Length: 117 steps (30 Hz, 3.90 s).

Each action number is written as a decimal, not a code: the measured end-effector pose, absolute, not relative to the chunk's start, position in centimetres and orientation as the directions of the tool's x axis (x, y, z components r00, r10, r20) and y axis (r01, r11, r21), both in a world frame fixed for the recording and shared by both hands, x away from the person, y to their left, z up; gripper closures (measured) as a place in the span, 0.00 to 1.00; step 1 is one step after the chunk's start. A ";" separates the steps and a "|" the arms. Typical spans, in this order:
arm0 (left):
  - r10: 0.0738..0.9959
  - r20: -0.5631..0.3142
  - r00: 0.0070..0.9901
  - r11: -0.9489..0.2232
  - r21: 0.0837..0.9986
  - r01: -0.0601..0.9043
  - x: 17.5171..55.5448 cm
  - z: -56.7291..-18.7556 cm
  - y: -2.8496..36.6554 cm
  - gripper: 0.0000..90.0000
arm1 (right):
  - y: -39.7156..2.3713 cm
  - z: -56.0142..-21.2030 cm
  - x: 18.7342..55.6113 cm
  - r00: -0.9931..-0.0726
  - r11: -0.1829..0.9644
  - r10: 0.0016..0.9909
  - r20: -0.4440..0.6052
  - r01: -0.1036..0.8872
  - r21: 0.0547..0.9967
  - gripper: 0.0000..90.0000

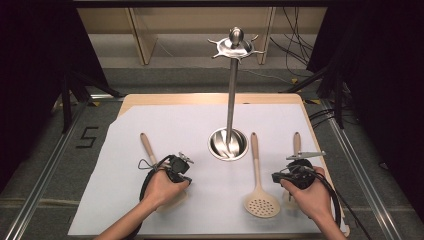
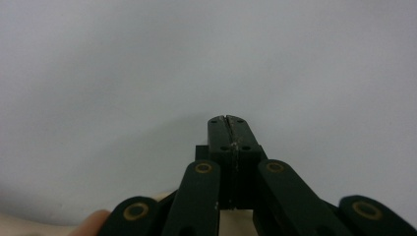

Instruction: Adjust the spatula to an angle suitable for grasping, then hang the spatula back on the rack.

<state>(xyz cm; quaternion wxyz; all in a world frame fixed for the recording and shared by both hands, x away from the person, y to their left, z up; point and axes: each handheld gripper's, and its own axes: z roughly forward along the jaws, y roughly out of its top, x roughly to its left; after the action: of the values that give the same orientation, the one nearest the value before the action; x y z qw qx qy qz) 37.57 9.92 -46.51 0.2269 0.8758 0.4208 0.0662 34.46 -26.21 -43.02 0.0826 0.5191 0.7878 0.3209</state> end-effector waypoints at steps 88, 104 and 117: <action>0.921 -0.083 0.380 -0.354 0.224 0.908 45.4 -43.6 14.3 0.58 | -28.1 -41.8 34.7 -0.448 0.214 0.856 0.258 0.762 0.611 0.83; 0.923 -0.059 0.379 -0.371 0.120 0.921 46.3 -45.5 13.8 0.68 | -27.6 -41.8 34.6 -0.448 0.219 0.853 0.268 0.772 0.596 0.83; 0.914 -0.023 0.405 -0.402 0.092 0.911 46.8 -45.8 12.7 0.82 | -27.7 -41.9 34.7 -0.456 0.226 0.852 0.258 0.764 0.604 0.83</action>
<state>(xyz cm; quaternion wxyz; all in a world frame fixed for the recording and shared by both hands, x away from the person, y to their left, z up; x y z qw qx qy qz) 46.77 12.67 -45.76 0.0448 0.8370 0.5452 0.0155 34.68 -27.71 -41.94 0.0638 0.5177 0.7803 0.3450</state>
